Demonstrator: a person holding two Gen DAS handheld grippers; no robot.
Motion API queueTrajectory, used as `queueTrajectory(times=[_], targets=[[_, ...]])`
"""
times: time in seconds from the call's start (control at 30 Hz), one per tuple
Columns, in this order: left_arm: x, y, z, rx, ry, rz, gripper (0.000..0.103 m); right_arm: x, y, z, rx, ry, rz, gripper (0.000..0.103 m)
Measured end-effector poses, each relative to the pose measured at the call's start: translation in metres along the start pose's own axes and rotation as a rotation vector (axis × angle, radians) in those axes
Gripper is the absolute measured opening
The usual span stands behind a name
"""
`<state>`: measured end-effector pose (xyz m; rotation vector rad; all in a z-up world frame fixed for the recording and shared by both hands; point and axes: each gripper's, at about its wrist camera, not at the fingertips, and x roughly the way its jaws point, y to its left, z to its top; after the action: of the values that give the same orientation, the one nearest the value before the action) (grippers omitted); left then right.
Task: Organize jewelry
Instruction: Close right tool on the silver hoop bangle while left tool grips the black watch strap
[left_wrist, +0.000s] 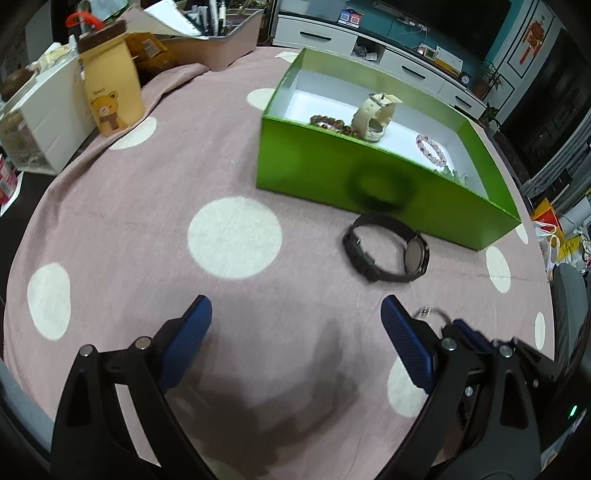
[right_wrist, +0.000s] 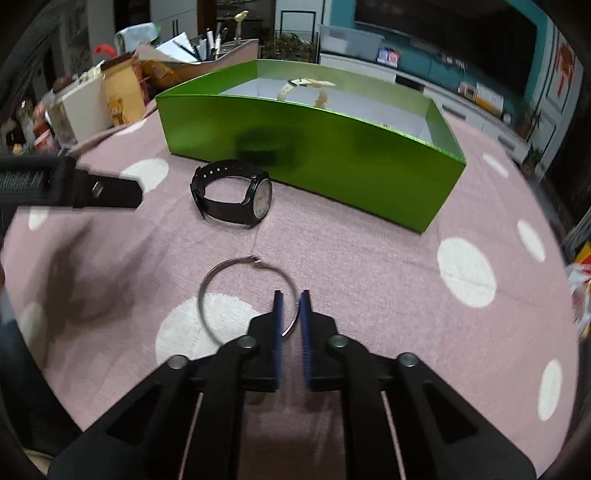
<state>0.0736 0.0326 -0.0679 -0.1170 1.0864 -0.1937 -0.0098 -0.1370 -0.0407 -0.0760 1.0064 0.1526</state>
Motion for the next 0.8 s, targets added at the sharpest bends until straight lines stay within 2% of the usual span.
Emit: queueTrajectory(times=[0.1, 0.17, 0.3, 0.37, 0.47, 0.6, 0.67, 0.77, 0.8], targets=[[0.008, -0.008, 0.009, 0.005, 0.009, -0.01, 0.09, -0.003, -0.014, -0.003, 0.048, -0.01, 0.004, 0.002], [0.014, -0.012, 0.015, -0.002, 0.019, -0.016, 0.08, -0.007, -0.03, -0.007, 0.096, -0.024, 0.016, 0.002], [0.028, -0.018, 0.029, -0.043, 0.048, -0.045, 0.066, -0.016, -0.051, -0.013, 0.15, -0.05, 0.027, 0.003], [0.033, -0.02, 0.033, -0.062, 0.061, -0.055, 0.055, -0.019, -0.056, -0.015, 0.166, -0.055, 0.03, 0.003], [0.041, -0.026, 0.038, -0.087, 0.087, -0.074, 0.046, -0.023, -0.061, -0.018, 0.182, -0.065, 0.031, 0.003], [0.05, -0.034, 0.041, -0.095, 0.112, -0.066, 0.036, -0.025, -0.063, -0.019, 0.198, -0.076, 0.04, 0.003], [0.053, -0.037, 0.041, -0.092, 0.119, -0.056, 0.024, -0.027, -0.065, -0.019, 0.203, -0.081, 0.044, 0.003], [0.058, -0.042, 0.041, -0.071, 0.123, -0.032, 0.013, -0.028, -0.067, -0.02, 0.211, -0.087, 0.045, 0.003], [0.06, -0.044, 0.041, -0.068, 0.124, -0.031, 0.013, -0.029, -0.067, -0.02, 0.213, -0.089, 0.044, 0.003]])
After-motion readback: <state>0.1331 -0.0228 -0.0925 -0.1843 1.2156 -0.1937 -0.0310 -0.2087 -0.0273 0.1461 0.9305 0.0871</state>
